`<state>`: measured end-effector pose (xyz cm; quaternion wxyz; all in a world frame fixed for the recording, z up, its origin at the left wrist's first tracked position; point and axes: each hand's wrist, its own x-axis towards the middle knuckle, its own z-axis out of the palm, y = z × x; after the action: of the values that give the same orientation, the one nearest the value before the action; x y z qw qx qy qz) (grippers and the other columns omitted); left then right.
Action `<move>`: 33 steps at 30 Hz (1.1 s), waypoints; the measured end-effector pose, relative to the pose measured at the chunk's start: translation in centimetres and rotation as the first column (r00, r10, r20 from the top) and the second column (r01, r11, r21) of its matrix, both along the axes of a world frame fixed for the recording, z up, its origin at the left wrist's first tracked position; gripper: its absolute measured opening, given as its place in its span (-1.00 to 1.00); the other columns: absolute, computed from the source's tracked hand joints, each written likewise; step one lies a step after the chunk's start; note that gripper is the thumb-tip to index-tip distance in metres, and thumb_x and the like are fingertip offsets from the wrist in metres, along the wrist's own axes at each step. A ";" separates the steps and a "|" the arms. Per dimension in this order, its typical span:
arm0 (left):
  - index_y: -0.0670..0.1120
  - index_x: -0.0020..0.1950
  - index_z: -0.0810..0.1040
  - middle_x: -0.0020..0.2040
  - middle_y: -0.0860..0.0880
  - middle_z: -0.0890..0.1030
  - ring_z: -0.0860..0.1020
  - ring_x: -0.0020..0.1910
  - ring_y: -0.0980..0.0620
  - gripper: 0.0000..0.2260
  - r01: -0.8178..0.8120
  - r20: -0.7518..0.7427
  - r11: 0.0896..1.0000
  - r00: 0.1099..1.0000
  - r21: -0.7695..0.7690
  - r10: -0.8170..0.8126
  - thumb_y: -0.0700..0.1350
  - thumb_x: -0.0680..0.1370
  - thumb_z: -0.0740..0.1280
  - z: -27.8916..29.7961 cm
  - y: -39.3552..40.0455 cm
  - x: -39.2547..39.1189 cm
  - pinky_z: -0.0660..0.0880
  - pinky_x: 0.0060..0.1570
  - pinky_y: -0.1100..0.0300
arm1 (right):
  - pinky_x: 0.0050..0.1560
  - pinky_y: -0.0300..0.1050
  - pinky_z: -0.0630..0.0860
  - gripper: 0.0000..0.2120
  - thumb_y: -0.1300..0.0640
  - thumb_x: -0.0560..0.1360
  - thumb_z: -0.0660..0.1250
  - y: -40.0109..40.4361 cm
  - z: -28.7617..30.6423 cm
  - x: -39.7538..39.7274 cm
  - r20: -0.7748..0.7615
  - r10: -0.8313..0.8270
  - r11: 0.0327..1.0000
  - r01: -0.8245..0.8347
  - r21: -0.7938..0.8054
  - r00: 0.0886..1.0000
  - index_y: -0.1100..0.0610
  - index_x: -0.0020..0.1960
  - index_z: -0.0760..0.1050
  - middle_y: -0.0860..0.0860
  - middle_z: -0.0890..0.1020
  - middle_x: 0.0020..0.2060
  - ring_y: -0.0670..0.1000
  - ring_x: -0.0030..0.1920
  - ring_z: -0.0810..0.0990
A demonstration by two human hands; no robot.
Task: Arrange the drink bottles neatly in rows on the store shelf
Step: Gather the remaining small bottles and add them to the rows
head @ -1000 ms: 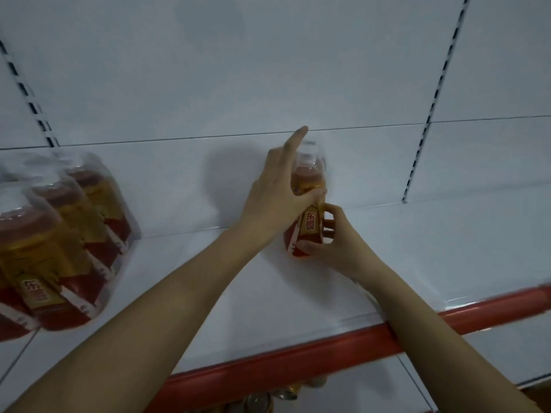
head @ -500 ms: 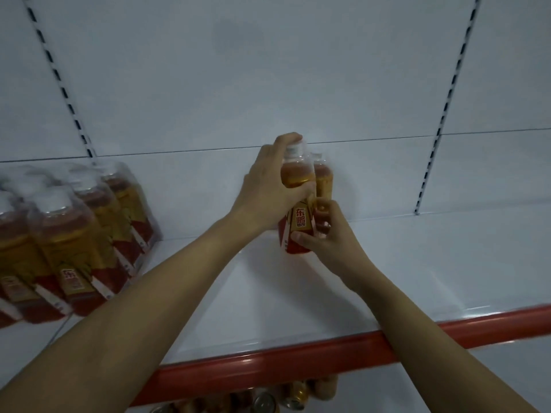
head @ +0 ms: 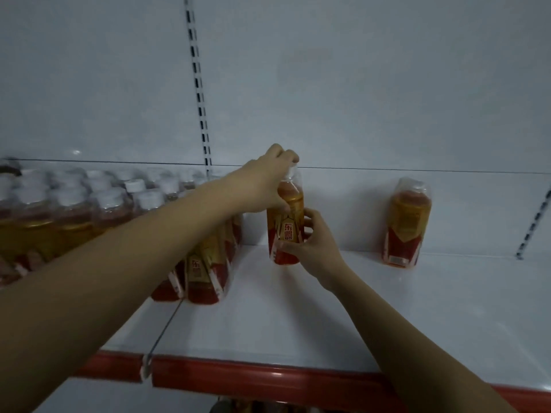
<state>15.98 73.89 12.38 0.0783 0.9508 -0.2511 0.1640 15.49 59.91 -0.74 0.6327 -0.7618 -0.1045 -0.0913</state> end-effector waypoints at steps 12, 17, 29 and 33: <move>-0.09 0.41 0.36 0.26 -0.06 0.40 0.54 0.08 -0.14 -0.34 -0.125 0.079 0.972 0.991 0.200 0.111 -0.09 0.39 0.57 -0.1 4.9 5.0 0.48 -0.07 0.05 | -0.02 -0.11 0.67 -0.38 0.25 0.46 0.52 6.6 -1.5 5.1 0.012 -0.014 1.000 0.014 -0.014 1.000 0.04 0.36 0.26 -0.21 0.50 0.04 0.01 0.18 0.59; -0.08 0.40 0.40 0.30 -0.05 0.37 0.51 0.12 -0.13 -0.33 -0.092 0.034 0.967 0.996 0.239 0.087 -0.02 0.36 0.59 0.3 4.7 6.0 0.45 -0.05 0.08 | -0.11 -0.36 0.55 -0.41 0.20 0.47 0.53 6.7 -3.1 5.6 0.033 -0.065 0.997 0.066 -0.041 0.997 0.03 0.36 0.28 -0.11 0.42 0.17 -0.04 0.21 0.50; -0.10 0.41 0.29 0.27 -0.08 0.39 0.51 0.17 -0.12 -0.35 -0.224 0.178 0.857 0.971 0.464 0.157 0.04 0.45 0.52 0.6 3.1 5.7 0.34 -0.17 0.06 | 0.14 0.04 0.66 -0.37 0.07 0.45 0.55 7.0 -4.0 5.6 0.047 -0.168 0.980 0.172 -0.099 0.985 0.02 0.36 0.26 0.01 0.50 0.24 0.00 0.22 0.57; -0.03 0.45 0.28 0.29 -0.07 0.41 0.41 0.26 -0.11 -0.49 -0.267 0.320 0.846 0.939 0.462 0.122 0.03 0.55 0.34 0.3 2.1 4.6 0.36 0.04 0.02 | 0.11 -0.02 0.63 -0.36 0.08 0.50 0.50 6.2 -2.6 5.1 0.018 -0.138 0.982 0.139 -0.131 0.990 0.07 0.45 0.23 0.06 0.47 0.28 0.04 0.22 0.53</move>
<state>20.61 76.03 12.72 -0.2231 0.9263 -0.1947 0.2329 20.58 66.15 -3.32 0.5726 -0.8070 -0.0596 -0.1313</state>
